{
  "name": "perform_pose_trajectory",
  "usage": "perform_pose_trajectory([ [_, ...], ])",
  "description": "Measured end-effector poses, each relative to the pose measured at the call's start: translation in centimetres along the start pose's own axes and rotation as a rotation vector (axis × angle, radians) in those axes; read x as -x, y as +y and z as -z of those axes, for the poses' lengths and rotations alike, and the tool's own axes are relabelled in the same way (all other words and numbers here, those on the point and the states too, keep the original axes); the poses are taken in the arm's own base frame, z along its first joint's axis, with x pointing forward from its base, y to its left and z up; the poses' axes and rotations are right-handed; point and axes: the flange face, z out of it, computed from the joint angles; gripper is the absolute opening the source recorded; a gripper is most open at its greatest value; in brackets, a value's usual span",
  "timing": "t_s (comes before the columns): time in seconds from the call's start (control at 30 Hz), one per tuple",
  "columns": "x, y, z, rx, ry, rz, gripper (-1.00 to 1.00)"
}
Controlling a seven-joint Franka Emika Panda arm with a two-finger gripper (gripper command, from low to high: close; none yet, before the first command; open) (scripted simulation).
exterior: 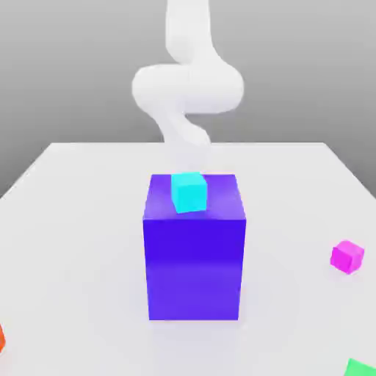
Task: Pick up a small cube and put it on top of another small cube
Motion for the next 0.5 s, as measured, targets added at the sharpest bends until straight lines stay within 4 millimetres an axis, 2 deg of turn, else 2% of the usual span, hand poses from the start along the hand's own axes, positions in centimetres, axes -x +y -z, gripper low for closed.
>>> perform_pose_trajectory([
  [0.13,6.9,-2.9,-8.8,0.042,-0.146,0.076,0.00],
  [0.27,15.6,-4.2,-15.7,0.094,-0.276,0.161,0.00],
  [0.4,25.5,-3.7,-21.0,0.155,-0.392,0.256,0.00],
  [0.5,33.2,-1.9,-23.7,0.208,-0.470,0.334,0.00],
])
